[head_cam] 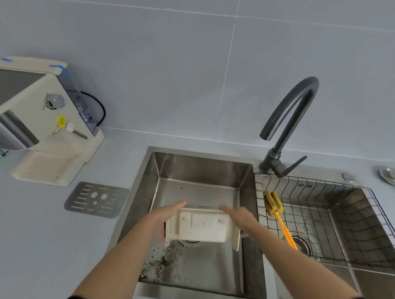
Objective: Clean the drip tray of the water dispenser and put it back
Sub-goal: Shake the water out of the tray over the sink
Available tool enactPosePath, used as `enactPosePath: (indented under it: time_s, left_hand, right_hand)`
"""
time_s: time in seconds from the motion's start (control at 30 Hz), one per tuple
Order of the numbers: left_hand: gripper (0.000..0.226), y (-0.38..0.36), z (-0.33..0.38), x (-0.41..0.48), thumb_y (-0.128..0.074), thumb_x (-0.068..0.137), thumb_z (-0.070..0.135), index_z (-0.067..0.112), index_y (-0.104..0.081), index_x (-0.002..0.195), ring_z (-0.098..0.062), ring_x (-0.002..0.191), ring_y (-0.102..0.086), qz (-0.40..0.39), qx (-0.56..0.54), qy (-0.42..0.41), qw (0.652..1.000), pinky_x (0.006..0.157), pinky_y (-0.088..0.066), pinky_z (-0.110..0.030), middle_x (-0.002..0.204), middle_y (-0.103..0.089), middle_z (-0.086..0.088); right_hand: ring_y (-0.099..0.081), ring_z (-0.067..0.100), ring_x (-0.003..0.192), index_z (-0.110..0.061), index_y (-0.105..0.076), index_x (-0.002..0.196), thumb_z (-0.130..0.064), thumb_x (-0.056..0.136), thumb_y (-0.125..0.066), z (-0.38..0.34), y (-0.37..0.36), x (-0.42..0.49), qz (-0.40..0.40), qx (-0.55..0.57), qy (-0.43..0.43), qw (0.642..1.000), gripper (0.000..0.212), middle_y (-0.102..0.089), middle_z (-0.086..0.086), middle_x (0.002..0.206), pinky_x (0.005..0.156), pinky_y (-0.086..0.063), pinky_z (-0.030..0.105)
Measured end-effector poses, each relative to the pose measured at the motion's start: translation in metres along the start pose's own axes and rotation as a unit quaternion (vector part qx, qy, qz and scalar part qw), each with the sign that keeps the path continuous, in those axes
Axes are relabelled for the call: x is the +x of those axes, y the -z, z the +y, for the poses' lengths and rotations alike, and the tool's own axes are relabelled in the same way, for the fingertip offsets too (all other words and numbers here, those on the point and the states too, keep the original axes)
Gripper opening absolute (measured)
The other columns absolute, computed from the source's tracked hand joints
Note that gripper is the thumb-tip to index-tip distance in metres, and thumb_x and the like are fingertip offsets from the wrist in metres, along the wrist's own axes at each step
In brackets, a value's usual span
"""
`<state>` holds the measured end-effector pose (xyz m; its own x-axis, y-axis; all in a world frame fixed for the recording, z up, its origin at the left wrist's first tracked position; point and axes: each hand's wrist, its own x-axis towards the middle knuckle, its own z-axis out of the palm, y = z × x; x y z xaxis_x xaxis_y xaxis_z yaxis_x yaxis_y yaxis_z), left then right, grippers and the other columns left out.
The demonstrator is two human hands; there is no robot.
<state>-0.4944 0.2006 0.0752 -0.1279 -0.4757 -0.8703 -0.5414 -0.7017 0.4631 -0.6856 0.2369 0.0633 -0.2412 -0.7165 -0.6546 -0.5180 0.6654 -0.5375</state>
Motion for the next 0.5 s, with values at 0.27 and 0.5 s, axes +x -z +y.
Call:
enactPosePath:
  time_s: [0.27, 0.5]
  left_hand:
    - [0.079, 0.006, 0.017, -0.002, -0.041, 0.082, 0.067, 0.014, -0.034, 0.141, -0.035, 0.127, -0.043, 0.104, -0.021, -0.076, 0.991, 0.1, -0.041, -0.041, 0.146, -0.036, -0.016]
    - [0.08, 0.012, 0.023, -0.011, -0.048, 0.079, 0.065, 0.005, -0.045, 0.132, -0.027, 0.113, -0.052, 0.173, -0.01, -0.17, 0.97, 0.094, -0.041, -0.036, 0.126, -0.053, -0.014]
  right_hand:
    - [-0.041, 0.03, 0.128, -0.004, -0.031, 0.14, -0.048, 0.088, -0.05, -0.017, 0.012, 0.005, 0.03, 0.097, 0.033, 0.994, 0.071, -0.041, 0.015, 0.142, 0.103, -0.035, 0.04]
    - [-0.035, 0.025, 0.131, -0.01, -0.028, 0.142, -0.041, 0.091, -0.048, -0.027, 0.029, 0.01, 0.043, 0.215, 0.084, 0.972, 0.063, -0.035, 0.008, 0.144, 0.104, -0.029, 0.036]
